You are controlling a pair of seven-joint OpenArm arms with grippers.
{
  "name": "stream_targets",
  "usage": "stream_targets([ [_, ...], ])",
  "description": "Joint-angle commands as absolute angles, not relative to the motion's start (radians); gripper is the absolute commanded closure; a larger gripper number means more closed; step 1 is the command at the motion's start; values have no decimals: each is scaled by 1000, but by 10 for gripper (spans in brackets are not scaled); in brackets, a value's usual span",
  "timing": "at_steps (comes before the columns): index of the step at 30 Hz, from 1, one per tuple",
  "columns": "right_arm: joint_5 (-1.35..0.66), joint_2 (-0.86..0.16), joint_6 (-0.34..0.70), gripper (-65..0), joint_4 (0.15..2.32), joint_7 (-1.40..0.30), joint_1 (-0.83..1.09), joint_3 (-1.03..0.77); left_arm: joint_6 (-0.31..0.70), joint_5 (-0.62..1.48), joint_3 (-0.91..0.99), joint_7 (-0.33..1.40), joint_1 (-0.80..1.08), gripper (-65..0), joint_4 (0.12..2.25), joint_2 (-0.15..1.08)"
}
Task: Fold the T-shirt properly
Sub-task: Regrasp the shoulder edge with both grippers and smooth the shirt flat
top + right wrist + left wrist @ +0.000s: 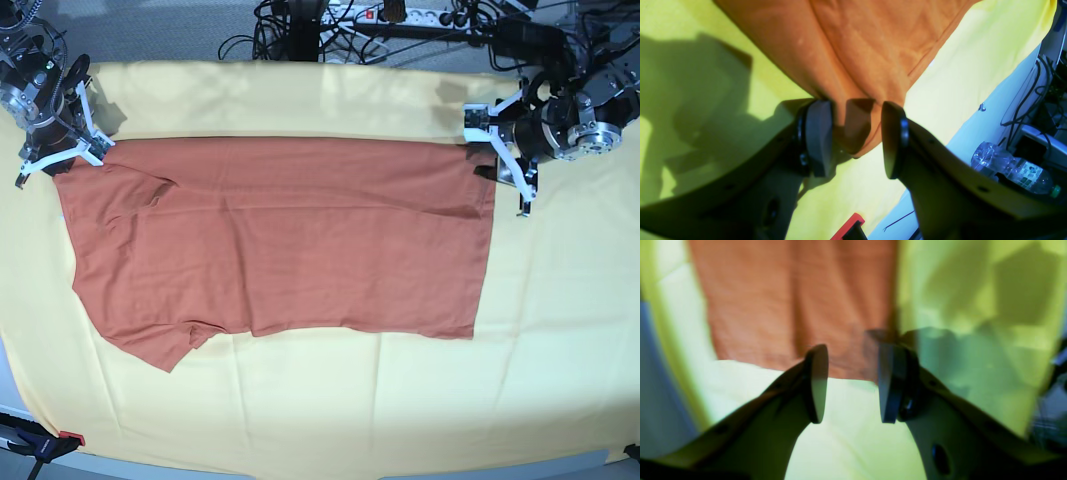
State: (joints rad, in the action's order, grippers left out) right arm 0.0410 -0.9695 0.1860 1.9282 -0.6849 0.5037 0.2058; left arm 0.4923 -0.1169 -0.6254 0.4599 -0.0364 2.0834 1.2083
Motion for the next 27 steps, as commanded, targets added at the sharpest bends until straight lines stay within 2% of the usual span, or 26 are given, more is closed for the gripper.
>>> stream_targets([
  [1,49,-992,175,-270,1942,-685,501,195,501,-117,-613,447,-47,-257,2083,1230],
  [8,33,-992,164,-270,1942,-680,501,195,511,-174,-613,370,-47,-257,2007,1225],
  [15,27,-992,170,-270,1942,-674,501,195,360,-175,-613,366,-48,-254,1987,1172],
  [17,27,-992,184,-267,1942,-674,501,195,364,-175,-613,367,-50,-197,1987,1164],
  [18,27,-992,183,-247,1942,-674,501,195,366,-175,-613,367,-50,-135,1987,1164],
  [20,35,-992,183,-140,1942,-674,501,195,365,-176,-613,367,-51,0,1987,1164],
  [22,55,-992,156,0,1942,-674,501,195,366,-176,-613,368,-50,0,1987,1167],
  [24,90,-993,125,0,1942,-675,501,195,365,-182,-613,368,-51,0,1988,1172],
  [27,112,-995,144,0,1942,-714,501,195,366,-202,-613,367,-51,0,2001,1198],
])
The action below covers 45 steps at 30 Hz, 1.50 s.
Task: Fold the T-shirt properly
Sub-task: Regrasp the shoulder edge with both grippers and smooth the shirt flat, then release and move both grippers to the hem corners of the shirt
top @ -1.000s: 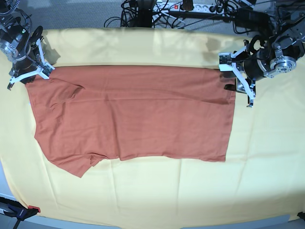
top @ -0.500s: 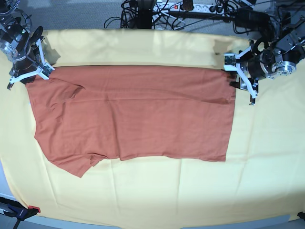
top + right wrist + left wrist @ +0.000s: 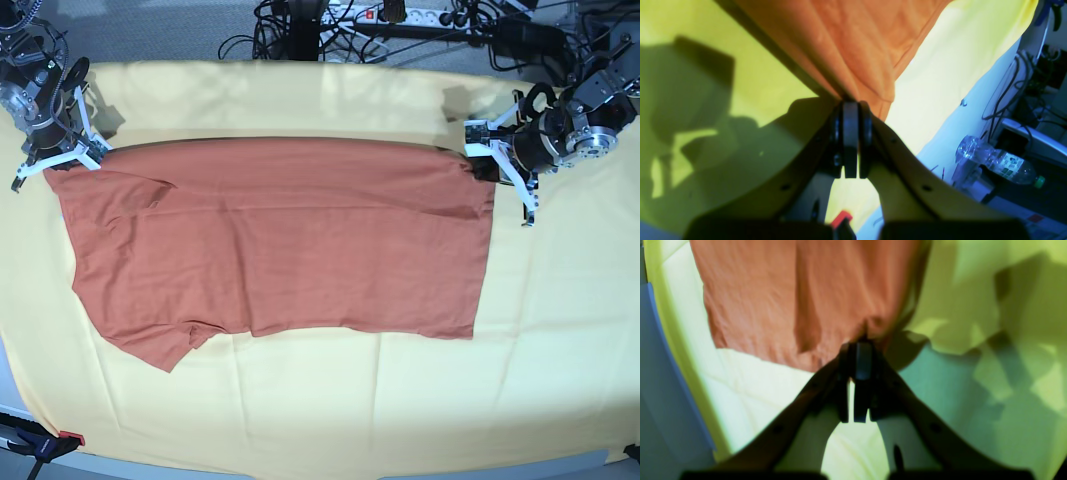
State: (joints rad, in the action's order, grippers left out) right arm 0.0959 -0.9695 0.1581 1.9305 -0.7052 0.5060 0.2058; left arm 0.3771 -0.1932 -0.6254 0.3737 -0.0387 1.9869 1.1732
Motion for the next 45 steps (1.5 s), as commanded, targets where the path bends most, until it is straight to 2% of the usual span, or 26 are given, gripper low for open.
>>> stream_targets([
  [1,104,-995,175,0,1942,-736,501,195,366,-202,-613,367,-50,0,2011,1210],
  [3,104,-995,228,0,1942,-792,508,195,383,-199,-613,367,-50,0,2029,1237],
  [9,19,-1033,297,0,1949,-905,559,195,535,-101,-613,366,-50,0,2075,1318],
  [12,-10,-1064,299,0,1979,-959,596,195,594,-48,-613,366,-49,0,2083,1351],
  [15,-59,-1090,315,0,2018,-990,633,195,698,23,-613,366,-49,0,2091,1372],
  [23,-135,-1098,364,0,2049,-1034,668,195,698,147,-613,367,-45,0,2093,1399],
  [26,-142,-1097,348,0,2049,-1033,667,195,698,148,-613,368,-45,0,2093,1399],
  [27,-141,-1098,337,0,2049,-1034,665,195,698,148,-613,368,-45,-20,2093,1399],
  [28,-141,-1098,328,-34,2049,-1034,665,195,698,148,-613,368,-45,-87,2093,1399],
  [31,-134,-1098,307,-299,2053,-1059,665,194,698,148,-613,400,-46,-303,2103,1399],
  [32,-130,-1098,311,-354,2062,-1071,665,194,698,149,-613,422,-49,-333,2114,1400],
  [36,-130,-1114,298,-364,2136,-1078,665,194,698,228,-613,536,-97,-333,2176,1412],
  [39,-75,-1128,254,-364,2202,-1076,665,194,620,300,-613,563,-154,-333,2200,1430],
  [45,130,-1128,121,-364,2221,-994,665,194,350,349,-613,564,-259,-333,2108,1390],
])
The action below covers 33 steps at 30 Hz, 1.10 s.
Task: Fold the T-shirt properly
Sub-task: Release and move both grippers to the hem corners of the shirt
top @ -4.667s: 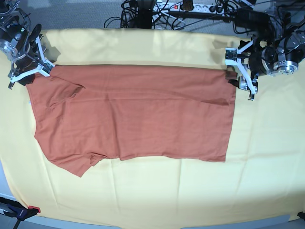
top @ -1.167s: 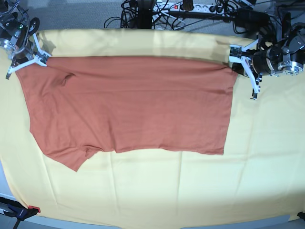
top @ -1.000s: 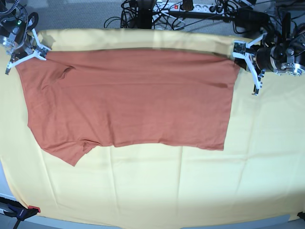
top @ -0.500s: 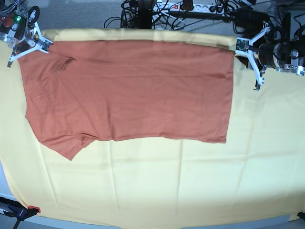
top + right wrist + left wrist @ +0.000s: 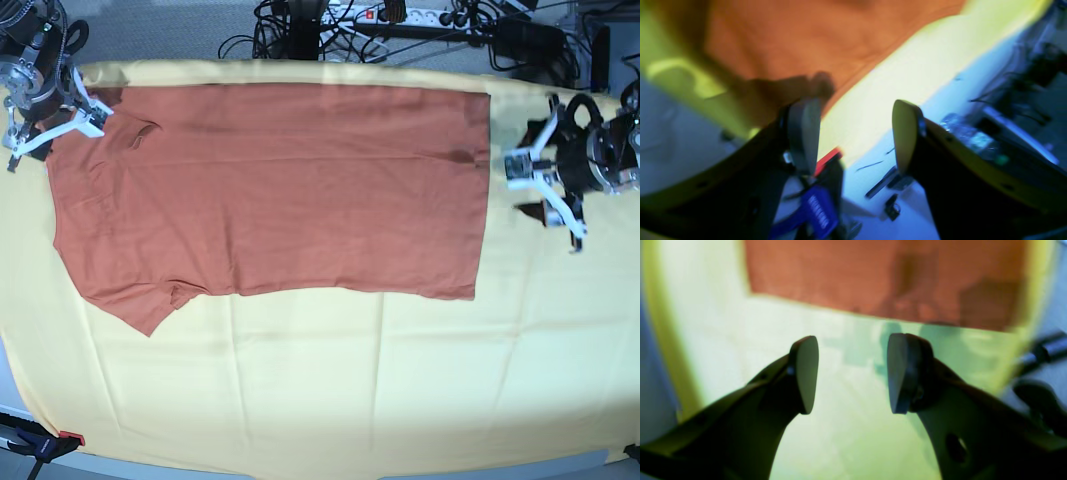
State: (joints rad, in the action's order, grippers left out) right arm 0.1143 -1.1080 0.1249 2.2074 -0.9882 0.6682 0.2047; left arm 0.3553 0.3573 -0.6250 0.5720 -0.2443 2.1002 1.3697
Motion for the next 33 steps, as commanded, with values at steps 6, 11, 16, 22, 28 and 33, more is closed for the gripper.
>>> stream_targets([
  [6,192,-1128,47,-364,2221,-980,665,194,194,372,-595,531,-385,-329,1857,1222],
  [11,191,-1128,27,-364,2221,-979,665,194,257,542,-413,525,-428,-329,1586,1037],
  [16,190,-1127,9,-364,2221,-979,665,194,472,866,-154,595,-428,-330,1295,876],
  [22,188,-1127,-7,-364,2221,-940,665,194,602,1031,-97,630,-430,-330,1020,762],
  [28,188,-1127,-35,-364,2221,-930,664,194,612,1038,-97,630,-430,-330,893,657],
  [33,189,-1127,-46,-364,2221,-926,664,194,638,1029,-98,655,-430,-330,867,566],
])
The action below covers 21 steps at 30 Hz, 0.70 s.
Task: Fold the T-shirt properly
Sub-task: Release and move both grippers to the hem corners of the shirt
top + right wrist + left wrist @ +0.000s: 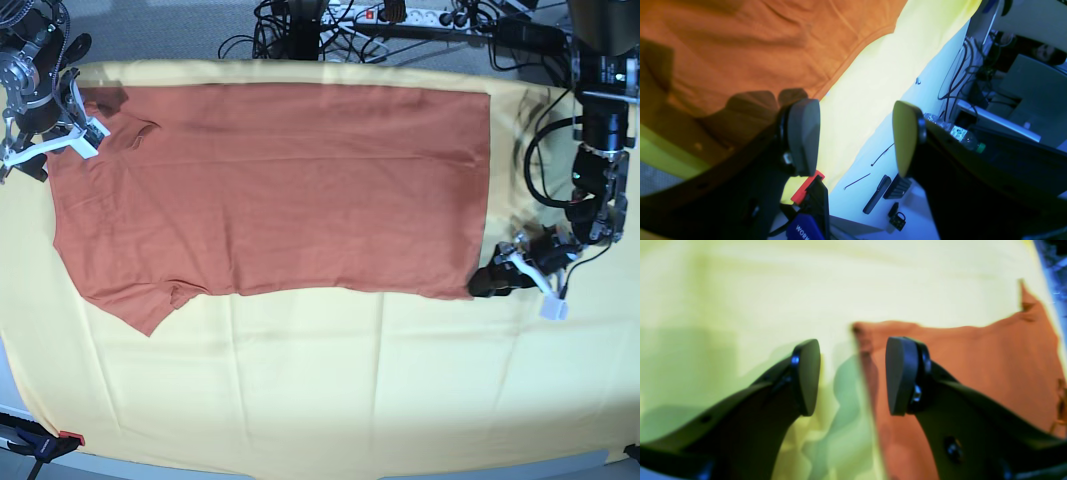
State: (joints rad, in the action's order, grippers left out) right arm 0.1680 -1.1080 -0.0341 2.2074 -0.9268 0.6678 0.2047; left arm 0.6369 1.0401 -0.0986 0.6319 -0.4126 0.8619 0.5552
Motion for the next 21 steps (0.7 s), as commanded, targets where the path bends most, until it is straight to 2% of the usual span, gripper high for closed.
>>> stream_targets([
  [1,187,-1127,-46,-364,2221,-926,662,194,637,1029,-98,666,-430,-330,867,547],
  [5,180,-1125,-51,-364,2221,-925,632,194,662,1030,-99,705,-430,-329,867,490],
  [9,152,-1124,-78,-364,2221,-899,579,194,680,1033,-99,703,-437,-327,868,488],
  [11,145,-1114,-103,-364,2221,-872,540,194,669,1042,-99,704,-446,-279,868,496],
  [14,117,-1061,-127,-364,2220,-844,457,194,606,1052,-97,701,-460,-154,868,514],
  [18,101,-976,-131,-364,2188,-822,370,194,574,1028,-97,700,-482,0,868,541],
  [21,91,-907,-123,-364,2135,-805,311,194,571,1003,-97,700,-501,0,868,554],
])
